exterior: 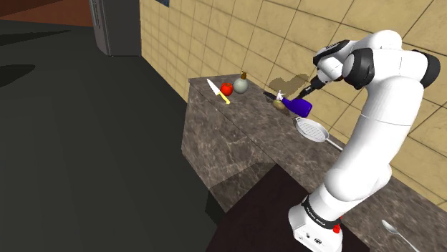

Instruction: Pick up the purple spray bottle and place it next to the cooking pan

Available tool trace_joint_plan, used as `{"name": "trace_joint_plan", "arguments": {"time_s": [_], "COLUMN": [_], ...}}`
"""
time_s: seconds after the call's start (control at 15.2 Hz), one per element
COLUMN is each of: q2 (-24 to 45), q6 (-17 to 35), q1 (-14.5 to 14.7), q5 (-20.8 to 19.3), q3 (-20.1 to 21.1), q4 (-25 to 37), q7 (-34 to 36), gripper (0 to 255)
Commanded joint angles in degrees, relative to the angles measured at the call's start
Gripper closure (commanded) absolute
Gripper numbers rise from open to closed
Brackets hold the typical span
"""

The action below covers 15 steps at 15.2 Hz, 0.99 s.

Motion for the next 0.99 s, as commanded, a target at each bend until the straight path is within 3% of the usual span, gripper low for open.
{"name": "trace_joint_plan", "arguments": {"time_s": [0.0, 0.92], "q2": [2.4, 8.1], "q6": [0.1, 6.3], "q1": [-2.0, -4.4], "q5": [2.2, 9.3], "q3": [0.6, 4.1], "q4": [1.0, -2.0], "q7": [-2.6, -8.9], "gripper": [255, 255]}}
